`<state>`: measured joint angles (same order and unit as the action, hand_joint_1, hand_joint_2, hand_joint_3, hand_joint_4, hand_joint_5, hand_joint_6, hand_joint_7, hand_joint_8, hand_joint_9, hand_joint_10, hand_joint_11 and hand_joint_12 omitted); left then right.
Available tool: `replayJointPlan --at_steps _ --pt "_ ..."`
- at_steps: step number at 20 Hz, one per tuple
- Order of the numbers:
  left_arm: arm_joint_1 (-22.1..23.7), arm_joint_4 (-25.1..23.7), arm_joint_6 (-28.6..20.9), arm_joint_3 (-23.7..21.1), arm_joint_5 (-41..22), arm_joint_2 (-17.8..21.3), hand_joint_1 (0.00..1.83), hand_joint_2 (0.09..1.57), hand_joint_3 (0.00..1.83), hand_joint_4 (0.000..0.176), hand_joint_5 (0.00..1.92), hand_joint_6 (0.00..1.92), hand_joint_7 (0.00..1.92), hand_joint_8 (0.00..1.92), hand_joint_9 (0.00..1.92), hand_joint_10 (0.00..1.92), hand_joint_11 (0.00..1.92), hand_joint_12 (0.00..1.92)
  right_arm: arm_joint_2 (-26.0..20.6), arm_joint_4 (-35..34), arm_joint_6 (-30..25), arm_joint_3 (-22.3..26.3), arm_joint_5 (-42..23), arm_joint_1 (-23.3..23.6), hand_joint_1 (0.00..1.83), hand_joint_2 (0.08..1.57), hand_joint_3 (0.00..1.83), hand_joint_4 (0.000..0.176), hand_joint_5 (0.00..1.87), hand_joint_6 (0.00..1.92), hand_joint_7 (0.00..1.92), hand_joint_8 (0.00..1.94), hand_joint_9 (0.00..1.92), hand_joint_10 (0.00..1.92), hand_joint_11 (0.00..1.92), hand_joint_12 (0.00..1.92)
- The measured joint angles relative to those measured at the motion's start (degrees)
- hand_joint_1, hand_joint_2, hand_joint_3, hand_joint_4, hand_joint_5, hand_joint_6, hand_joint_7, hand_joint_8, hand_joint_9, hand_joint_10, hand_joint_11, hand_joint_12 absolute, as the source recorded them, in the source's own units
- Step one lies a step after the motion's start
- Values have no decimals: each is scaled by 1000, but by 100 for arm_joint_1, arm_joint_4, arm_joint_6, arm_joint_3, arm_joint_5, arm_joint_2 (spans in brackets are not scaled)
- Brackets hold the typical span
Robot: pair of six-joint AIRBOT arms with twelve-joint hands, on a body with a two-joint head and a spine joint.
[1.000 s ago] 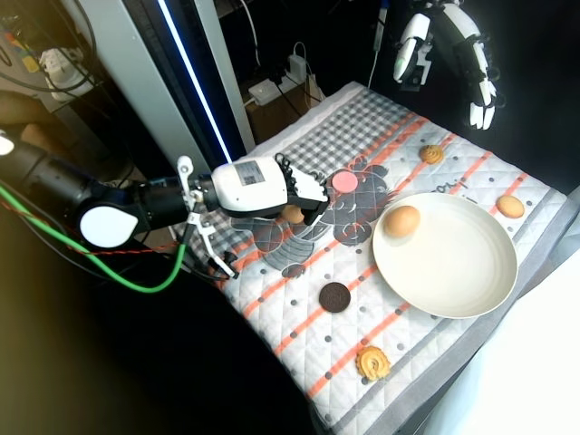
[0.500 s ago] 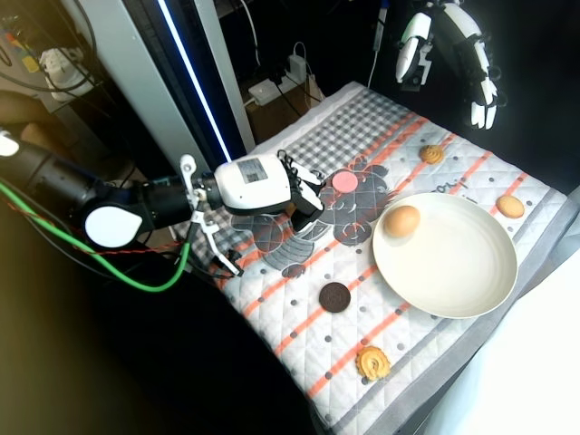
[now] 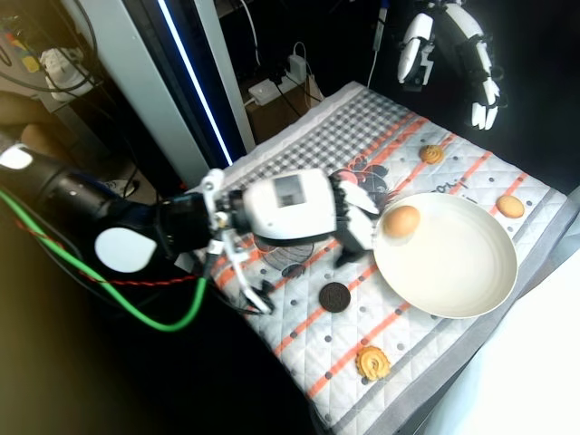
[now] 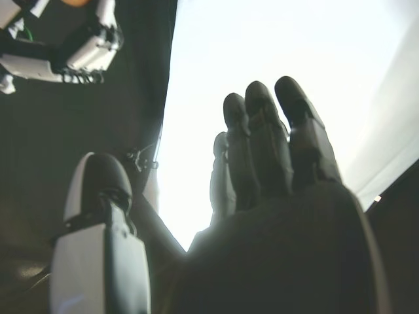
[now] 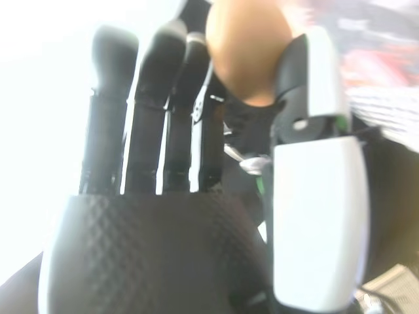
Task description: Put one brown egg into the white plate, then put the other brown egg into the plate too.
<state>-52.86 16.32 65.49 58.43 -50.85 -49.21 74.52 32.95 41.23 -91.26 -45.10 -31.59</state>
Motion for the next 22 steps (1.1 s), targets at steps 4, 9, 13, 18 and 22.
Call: replayJointPlan --at_steps 4,9,13,18,22 --pt "118 -109 0 13 72 -24 623 994 3 159 222 0 459 0 413 0 0 719 688 -2 -2 -802 774 278 1167 1052 7 0 1099 762 1002 860 914 1279 819 1632" --pt "210 -278 -2 24 46 -68 643 1010 1 143 210 1 415 1 395 3 0 534 1086 -31 0 -1174 1565 275 830 962 0 26 669 70 684 426 606 879 446 1381" --pt "210 -251 -273 111 11 -68 657 1000 0 138 236 3 427 1 412 6 0 648 1082 -37 -2 -1051 1504 284 692 871 0 81 265 0 407 4 447 58 49 893" --pt "186 -175 -988 260 -581 -70 684 988 0 126 236 1 440 5 427 16 0 967 -57 -1191 7 -387 210 175 500 908 7 95 108 1 242 4 242 2 0 613" --pt "44 -280 -2098 358 -1624 -68 679 999 0 109 220 3 420 2 298 16 0 562 -1023 -2070 28 485 -1134 -621 566 906 5 140 133 2 232 3 155 0 10 347"
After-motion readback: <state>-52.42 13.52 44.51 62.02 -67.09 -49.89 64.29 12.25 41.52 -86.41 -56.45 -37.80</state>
